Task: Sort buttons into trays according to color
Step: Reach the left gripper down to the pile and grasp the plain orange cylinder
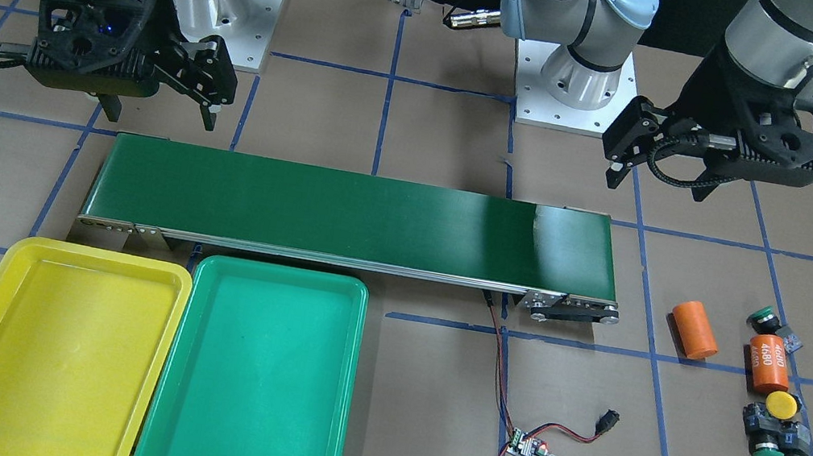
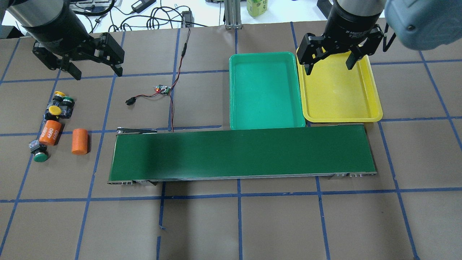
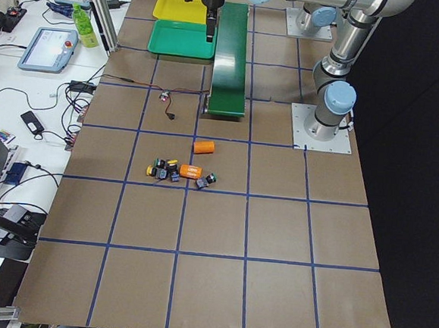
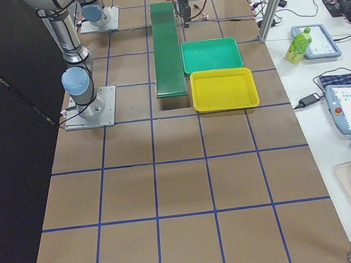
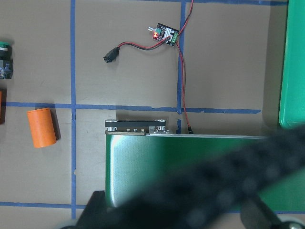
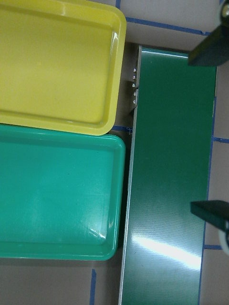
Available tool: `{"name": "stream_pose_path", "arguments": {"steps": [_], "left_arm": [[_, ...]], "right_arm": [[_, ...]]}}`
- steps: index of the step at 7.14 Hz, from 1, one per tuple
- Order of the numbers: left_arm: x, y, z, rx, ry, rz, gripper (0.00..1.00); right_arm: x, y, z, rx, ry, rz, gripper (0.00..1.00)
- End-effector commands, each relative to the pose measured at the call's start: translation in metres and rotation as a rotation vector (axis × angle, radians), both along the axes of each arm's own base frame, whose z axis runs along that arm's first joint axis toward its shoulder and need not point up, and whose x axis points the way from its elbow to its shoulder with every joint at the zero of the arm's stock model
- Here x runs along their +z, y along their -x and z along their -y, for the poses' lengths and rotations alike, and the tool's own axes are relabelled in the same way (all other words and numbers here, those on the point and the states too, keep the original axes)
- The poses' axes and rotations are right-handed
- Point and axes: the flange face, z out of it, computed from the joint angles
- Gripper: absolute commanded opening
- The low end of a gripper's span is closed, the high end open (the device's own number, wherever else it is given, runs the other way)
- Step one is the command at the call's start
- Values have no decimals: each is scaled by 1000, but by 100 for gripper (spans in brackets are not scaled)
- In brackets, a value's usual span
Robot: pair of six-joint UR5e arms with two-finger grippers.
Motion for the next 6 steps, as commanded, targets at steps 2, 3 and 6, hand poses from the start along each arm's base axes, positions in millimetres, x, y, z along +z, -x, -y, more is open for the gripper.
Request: {"name": "stream_pose_path", "arguments": {"steps": [2,3,6], "left_arm": [[-12,-15,8,-43,-24,21,100],[-32,-42,17,-9,-63,11,100],[-139,-173,37,193,-109,-11,100]], "right_arm": [[-3,0,2,1,-5,0,100],[-3,0,2,1,-5,-1,100],[-4,0,2,1,-8,0,100]]}}
